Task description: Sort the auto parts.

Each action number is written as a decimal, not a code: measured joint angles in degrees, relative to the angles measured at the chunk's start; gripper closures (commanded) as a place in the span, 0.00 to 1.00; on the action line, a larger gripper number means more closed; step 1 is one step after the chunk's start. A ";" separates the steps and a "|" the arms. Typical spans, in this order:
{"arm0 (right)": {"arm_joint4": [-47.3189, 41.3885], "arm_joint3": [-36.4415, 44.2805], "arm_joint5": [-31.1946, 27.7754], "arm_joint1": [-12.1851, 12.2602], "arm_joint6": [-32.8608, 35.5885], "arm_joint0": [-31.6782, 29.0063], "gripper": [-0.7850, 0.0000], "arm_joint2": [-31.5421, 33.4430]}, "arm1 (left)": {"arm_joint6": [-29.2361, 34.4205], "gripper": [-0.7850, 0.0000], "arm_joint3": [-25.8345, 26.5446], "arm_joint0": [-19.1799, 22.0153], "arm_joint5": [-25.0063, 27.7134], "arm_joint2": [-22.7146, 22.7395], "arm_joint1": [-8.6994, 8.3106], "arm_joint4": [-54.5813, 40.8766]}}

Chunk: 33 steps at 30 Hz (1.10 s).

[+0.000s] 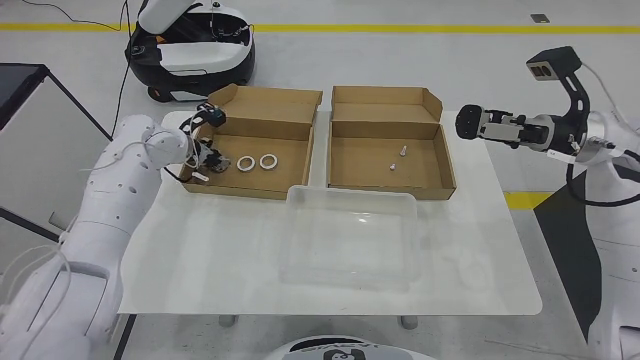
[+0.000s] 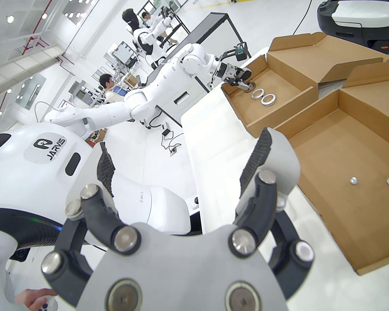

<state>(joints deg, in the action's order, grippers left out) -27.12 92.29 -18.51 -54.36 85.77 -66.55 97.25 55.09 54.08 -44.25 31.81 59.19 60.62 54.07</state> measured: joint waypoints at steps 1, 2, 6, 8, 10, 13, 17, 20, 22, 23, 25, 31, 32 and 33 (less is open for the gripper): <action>0.00 0.00 0.00 0.00 0.00 0.00 0.00 0.00 | -0.17 0.00 0.91 -0.37 0.21 0.60 -0.20 -0.62; 0.00 0.00 0.00 0.00 0.00 0.00 0.00 0.00 | -0.32 0.00 1.65 -0.68 0.36 1.09 -0.37 -1.11; 0.00 0.00 0.00 0.00 0.00 0.00 0.00 0.00 | -1.20 0.00 6.22 -2.67 1.34 3.68 -1.22 -3.81; 0.00 0.00 0.00 0.00 0.00 0.00 0.00 0.00 | -1.63 0.00 9.67 -4.55 2.93 5.23 -1.76 -6.10; 0.00 0.00 0.00 0.00 0.00 0.00 0.00 0.00 | -1.90 0.00 13.46 -6.91 4.82 6.98 -2.35 -8.95; 0.00 0.00 0.00 0.00 0.00 0.00 0.00 0.00 | -1.96 0.00 19.39 -10.86 7.21 9.61 -3.27 -13.06; 0.00 0.00 0.00 0.00 0.00 0.00 0.00 0.00 | -3.19 0.00 27.70 -16.79 8.70 13.19 -4.29 -19.84; 0.00 0.00 0.00 0.00 0.00 0.00 0.00 0.00 | -4.91 0.00 33.98 -21.68 8.71 16.15 -4.96 -25.39; 0.00 0.00 0.00 0.00 0.00 0.00 0.00 0.00 | -5.94 0.00 37.90 -24.98 9.02 18.27 -5.41 -28.96; 0.00 0.00 0.00 0.00 0.00 0.00 0.00 0.00 | -6.44 0.00 39.33 -26.29 8.96 19.29 -5.61 -30.14; 0.00 0.00 0.00 0.00 0.00 0.00 0.00 0.00 | -7.95 0.00 42.17 -29.12 9.21 21.67 -6.01 -32.47; 0.00 0.00 0.00 0.00 0.00 0.00 0.00 0.00 | -10.50 0.00 48.39 -35.71 9.81 28.42 -7.02 -37.36; 0.00 0.00 0.00 0.00 0.00 0.00 0.00 0.00 | -10.41 0.00 49.27 -36.62 9.90 29.44 -7.17 -38.28; 0.00 0.00 0.00 0.00 0.00 0.00 0.00 0.00 | -10.10 0.00 50.11 -37.48 10.04 30.48 -7.34 -39.10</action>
<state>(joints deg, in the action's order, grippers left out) -27.12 92.29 -18.51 -54.36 85.77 -66.55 97.25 44.99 104.19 -81.72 41.84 89.68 53.27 14.96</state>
